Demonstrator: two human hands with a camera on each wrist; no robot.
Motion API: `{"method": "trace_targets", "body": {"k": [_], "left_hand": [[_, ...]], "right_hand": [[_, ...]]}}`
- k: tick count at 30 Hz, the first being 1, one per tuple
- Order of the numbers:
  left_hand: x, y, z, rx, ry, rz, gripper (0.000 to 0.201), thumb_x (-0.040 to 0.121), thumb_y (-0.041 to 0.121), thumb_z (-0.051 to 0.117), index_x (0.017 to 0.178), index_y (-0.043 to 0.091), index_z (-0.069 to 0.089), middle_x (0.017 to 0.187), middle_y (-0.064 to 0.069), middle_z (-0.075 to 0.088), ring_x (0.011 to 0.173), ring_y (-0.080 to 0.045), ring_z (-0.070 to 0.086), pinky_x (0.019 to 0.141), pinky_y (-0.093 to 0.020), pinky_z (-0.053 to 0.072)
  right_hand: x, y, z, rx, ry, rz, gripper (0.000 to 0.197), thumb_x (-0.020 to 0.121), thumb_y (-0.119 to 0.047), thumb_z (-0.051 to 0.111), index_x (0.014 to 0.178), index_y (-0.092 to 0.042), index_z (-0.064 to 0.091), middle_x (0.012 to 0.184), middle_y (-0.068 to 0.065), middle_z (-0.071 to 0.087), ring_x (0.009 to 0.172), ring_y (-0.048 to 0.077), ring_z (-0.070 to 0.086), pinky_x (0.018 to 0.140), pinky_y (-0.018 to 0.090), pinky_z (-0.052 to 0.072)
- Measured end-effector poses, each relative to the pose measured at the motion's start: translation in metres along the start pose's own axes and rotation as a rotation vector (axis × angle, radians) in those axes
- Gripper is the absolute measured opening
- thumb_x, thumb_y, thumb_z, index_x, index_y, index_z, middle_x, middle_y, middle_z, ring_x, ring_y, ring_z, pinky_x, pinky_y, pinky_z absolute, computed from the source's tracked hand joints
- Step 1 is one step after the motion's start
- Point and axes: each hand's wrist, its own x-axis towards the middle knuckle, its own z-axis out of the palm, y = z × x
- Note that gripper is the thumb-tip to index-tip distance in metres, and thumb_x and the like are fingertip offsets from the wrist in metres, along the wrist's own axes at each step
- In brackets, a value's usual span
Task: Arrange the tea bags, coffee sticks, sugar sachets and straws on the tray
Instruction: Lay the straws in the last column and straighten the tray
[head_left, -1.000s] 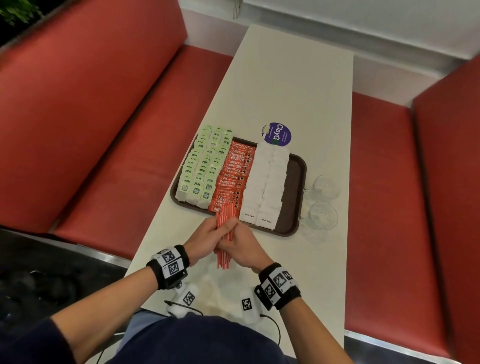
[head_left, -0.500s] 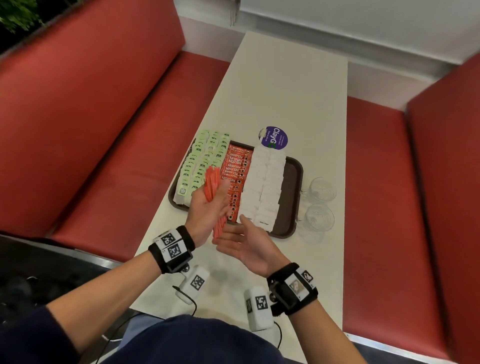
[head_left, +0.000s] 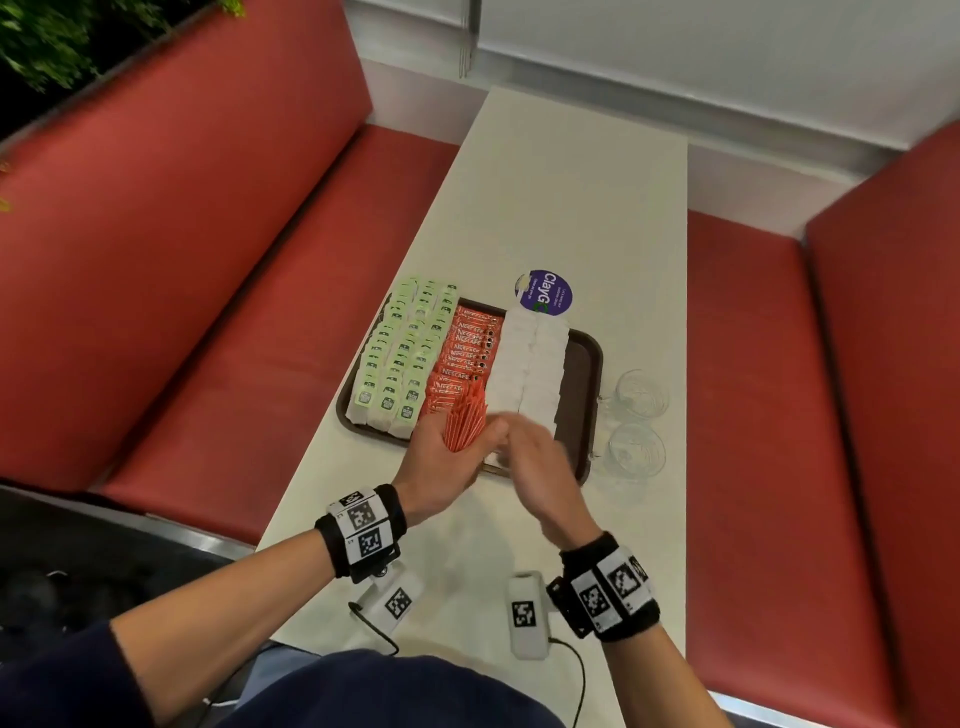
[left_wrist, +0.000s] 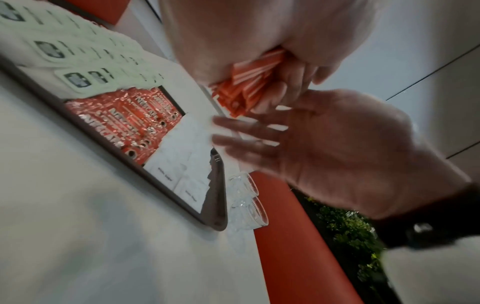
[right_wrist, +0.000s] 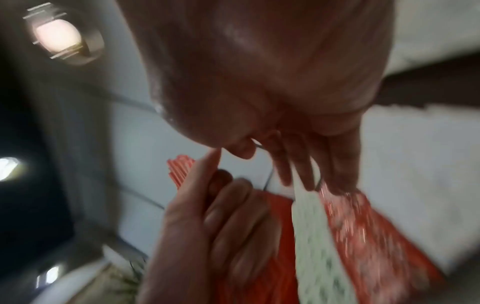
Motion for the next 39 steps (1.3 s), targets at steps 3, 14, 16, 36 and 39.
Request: {"method": "trace_targets", "body": {"k": [3, 14, 16, 36, 39], "left_hand": [[-0.005, -0.003, -0.003, 0.010, -0.046, -0.103, 0.034, 0.105, 0.027, 0.071, 0.091, 0.001, 0.054, 0.054, 0.000, 0.043, 0.041, -0.013, 0.038, 0.042, -0.024, 0.033], [-0.005, 0.000, 0.002, 0.035, -0.149, -0.269, 0.036, 0.111, 0.022, 0.054, 0.078, 0.007, 0.051, 0.054, -0.011, 0.040, 0.039, -0.018, 0.032, 0.043, -0.029, 0.029], [-0.004, 0.003, 0.000, -0.130, -0.138, -0.294, 0.041, 0.107, 0.043, 0.064, 0.082, 0.015, 0.049, 0.057, -0.004, 0.037, 0.042, -0.017, 0.031, 0.040, -0.025, 0.027], [0.006, 0.001, 0.004, -0.480, -0.040, -0.436, 0.046, 0.105, 0.055, 0.059, 0.086, 0.014, 0.061, 0.125, -0.026, 0.074, 0.124, -0.031, 0.071, 0.111, -0.051, 0.053], [0.009, 0.001, 0.006, -0.460, -0.043, -0.459, 0.046, 0.102, 0.057, 0.064, 0.088, 0.013, 0.064, 0.114, -0.025, 0.075, 0.111, -0.031, 0.074, 0.103, -0.046, 0.056]], "right_hand": [[-0.005, -0.020, -0.022, -0.128, 0.185, -0.446, 0.036, 0.120, -0.032, 0.040, 0.150, -0.029, 0.059, 0.141, -0.019, 0.068, 0.130, 0.000, 0.062, 0.112, 0.024, 0.048], [0.003, -0.014, -0.013, -0.589, -0.119, -0.530, 0.048, 0.119, -0.040, 0.034, 0.159, -0.019, 0.051, 0.161, -0.001, 0.055, 0.147, 0.012, 0.050, 0.123, 0.028, 0.040], [0.007, -0.006, -0.020, -0.380, 0.101, -0.471, 0.035, 0.117, -0.040, 0.043, 0.142, -0.021, 0.061, 0.140, -0.005, 0.068, 0.123, 0.006, 0.064, 0.105, 0.026, 0.052], [-0.003, 0.047, 0.036, -0.222, -0.176, -0.214, 0.052, 0.117, -0.050, 0.028, 0.164, -0.027, 0.027, 0.136, -0.003, 0.068, 0.113, 0.009, 0.071, 0.096, 0.027, 0.058], [0.000, 0.047, 0.036, -0.193, -0.167, -0.169, 0.048, 0.116, -0.053, 0.030, 0.155, -0.025, 0.038, 0.127, -0.003, 0.071, 0.105, 0.009, 0.073, 0.091, 0.029, 0.062]]}}
